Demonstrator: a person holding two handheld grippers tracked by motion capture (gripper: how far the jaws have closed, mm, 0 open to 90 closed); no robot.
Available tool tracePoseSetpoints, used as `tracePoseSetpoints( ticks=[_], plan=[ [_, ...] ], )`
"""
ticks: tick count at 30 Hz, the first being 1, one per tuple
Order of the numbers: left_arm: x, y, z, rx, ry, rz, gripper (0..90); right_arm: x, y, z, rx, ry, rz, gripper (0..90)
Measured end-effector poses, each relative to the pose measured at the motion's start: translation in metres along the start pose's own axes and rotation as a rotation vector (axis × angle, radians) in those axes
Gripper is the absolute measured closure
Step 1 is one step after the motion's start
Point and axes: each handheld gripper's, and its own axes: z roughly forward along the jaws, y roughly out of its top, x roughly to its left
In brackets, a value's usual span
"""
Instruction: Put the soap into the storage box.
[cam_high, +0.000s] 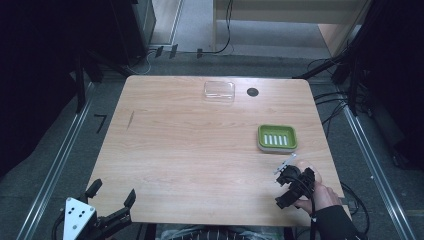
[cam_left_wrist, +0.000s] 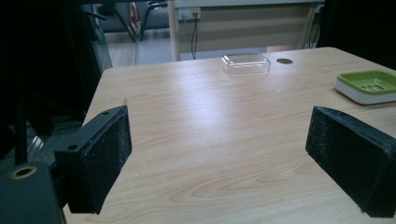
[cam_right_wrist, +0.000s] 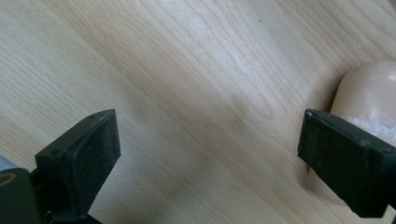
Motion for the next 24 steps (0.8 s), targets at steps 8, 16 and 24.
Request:
tracePoseSetpoints(
  ticks=[8, 16, 24],
  plan=[
    [0.001, -0.001, -0.001, 0.004, 0.006, 0.001, 7.2, 0.001, 0.003, 0.0, 0.007, -0.004, -0.016, 6.5],
    [-0.001, 0.0, -0.001, 0.006, 0.005, 0.009, 7.2, -0.002, 0.001, -0.003, -0.006, -0.009, -0.006, 6.5],
    [0.002, -0.001, -0.002, -0.001, 0.008, -0.008, 7.2, -0.01, 0.0, -0.012, -0.04, -0.02, 0.012, 6.7]
  ],
)
